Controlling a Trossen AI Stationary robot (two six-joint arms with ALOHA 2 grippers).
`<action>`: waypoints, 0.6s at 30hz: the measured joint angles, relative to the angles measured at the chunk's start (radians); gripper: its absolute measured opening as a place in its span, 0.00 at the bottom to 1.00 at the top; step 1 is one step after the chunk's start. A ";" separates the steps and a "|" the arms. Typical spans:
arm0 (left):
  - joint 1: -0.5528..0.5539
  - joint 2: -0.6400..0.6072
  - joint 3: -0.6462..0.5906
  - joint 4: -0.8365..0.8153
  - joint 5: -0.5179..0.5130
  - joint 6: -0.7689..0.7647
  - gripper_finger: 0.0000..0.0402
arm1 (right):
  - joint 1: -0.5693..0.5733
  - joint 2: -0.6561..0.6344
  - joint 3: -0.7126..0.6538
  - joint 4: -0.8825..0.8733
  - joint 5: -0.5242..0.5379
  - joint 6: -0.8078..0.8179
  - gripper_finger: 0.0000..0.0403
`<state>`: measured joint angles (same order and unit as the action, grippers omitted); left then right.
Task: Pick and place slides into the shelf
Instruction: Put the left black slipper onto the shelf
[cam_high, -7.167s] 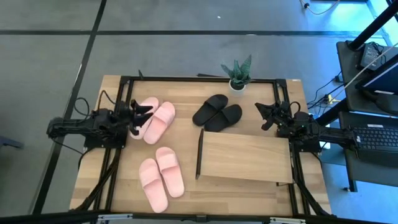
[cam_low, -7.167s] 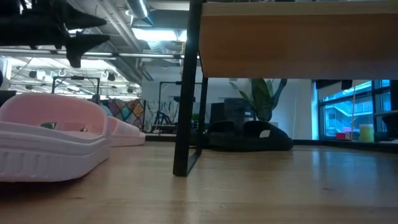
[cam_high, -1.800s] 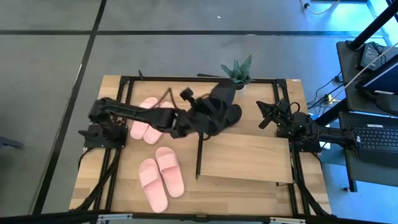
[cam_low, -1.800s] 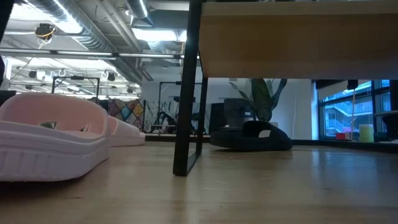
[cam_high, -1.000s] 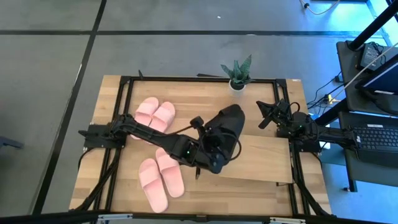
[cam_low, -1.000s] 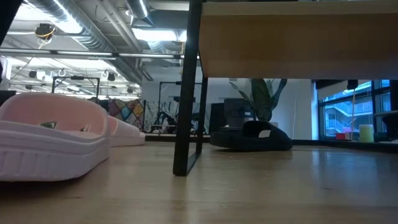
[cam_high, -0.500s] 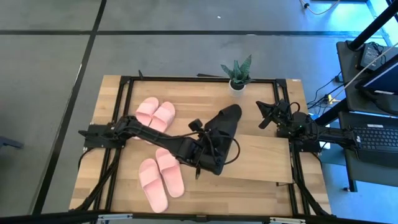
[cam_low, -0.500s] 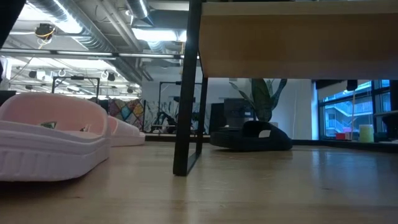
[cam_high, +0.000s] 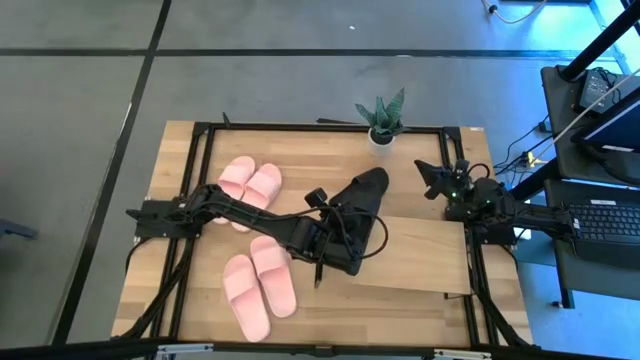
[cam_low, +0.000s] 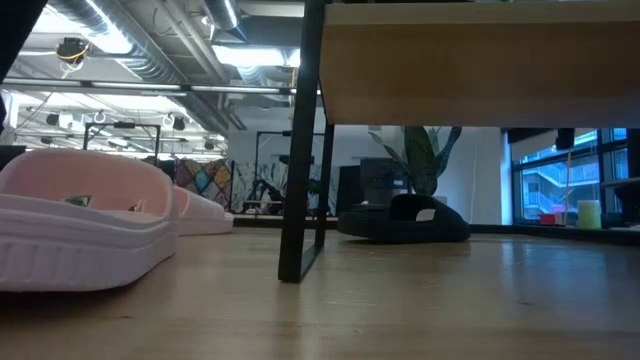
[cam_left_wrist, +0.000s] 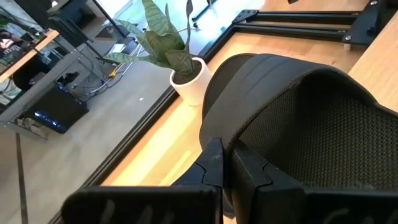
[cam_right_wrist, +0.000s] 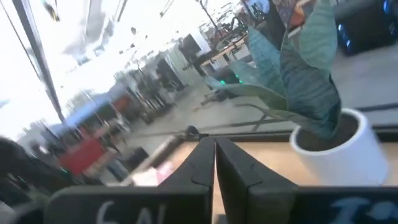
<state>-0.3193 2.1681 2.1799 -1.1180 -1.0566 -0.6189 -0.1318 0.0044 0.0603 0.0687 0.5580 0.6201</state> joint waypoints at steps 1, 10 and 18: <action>0.001 0.000 0.000 -0.001 0.001 0.000 0.00 | 0.000 0.000 0.015 0.001 -0.015 0.003 0.05; 0.001 0.000 0.000 -0.017 -0.006 0.001 0.00 | 0.000 0.000 0.145 0.001 -0.160 -0.102 0.05; 0.001 0.000 0.000 -0.023 -0.005 0.006 0.00 | 0.000 0.000 0.194 -0.015 -0.353 -0.036 0.22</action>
<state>-0.3187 2.1681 2.1799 -1.1408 -1.0615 -0.6128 -0.1318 0.0040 0.2543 0.0534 0.2046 0.5841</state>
